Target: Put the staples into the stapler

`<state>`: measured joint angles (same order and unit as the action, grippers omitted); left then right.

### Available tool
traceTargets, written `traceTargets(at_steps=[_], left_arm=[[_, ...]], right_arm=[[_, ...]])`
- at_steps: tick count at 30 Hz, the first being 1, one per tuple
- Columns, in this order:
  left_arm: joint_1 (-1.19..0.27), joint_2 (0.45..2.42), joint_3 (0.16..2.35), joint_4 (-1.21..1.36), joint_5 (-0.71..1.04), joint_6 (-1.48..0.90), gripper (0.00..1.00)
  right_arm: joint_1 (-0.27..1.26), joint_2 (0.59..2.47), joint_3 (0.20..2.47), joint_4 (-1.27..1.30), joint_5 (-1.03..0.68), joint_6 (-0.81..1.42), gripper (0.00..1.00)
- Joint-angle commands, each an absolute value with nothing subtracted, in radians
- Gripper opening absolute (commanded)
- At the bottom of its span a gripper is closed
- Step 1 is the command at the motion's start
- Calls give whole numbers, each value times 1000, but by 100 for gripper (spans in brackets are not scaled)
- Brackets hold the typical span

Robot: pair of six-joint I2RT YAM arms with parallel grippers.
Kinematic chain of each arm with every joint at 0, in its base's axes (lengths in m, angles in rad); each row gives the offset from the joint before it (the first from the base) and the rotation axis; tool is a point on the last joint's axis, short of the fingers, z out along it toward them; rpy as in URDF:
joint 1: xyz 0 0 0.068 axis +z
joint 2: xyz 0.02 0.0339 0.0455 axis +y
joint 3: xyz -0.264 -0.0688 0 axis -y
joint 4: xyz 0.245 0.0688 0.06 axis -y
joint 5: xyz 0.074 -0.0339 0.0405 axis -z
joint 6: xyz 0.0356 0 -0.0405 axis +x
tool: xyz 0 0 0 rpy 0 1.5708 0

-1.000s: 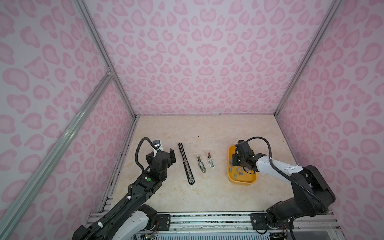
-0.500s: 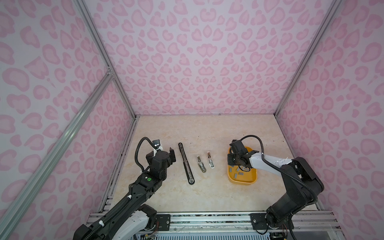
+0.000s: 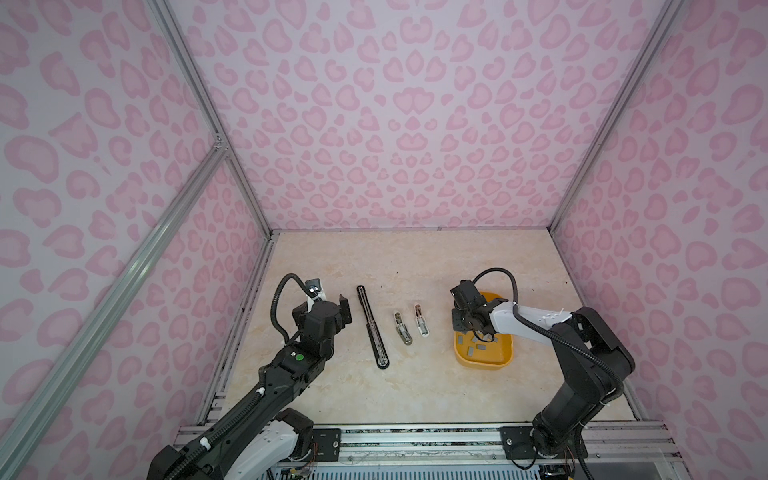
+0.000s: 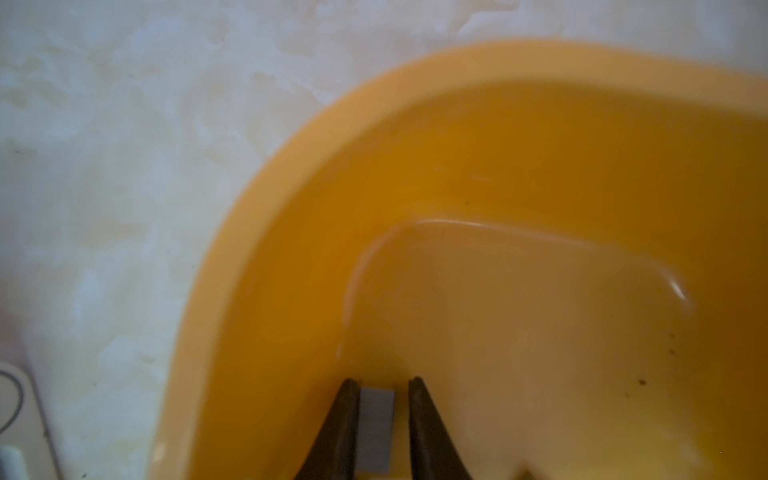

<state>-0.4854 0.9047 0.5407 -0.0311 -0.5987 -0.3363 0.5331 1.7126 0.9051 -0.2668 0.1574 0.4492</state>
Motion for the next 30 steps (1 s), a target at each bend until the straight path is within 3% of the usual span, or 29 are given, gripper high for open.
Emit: traceTargets(at_steps=[1,16,23,30], left_arm=[[-484,901,548,-8,-599,-336,96],[-483,915,554,-9,-604,-336,96],[-483,920,557,-8,-604,-336,96],[-483,922,565,-24,-599,-342,96]], right_arm=[[541,1727,905,-322,200,452,19],[567,1748,910,-342,222,469,21],[567,1751,903,-343,230,477,10],[566,1720,901,-345,227,480,7]])
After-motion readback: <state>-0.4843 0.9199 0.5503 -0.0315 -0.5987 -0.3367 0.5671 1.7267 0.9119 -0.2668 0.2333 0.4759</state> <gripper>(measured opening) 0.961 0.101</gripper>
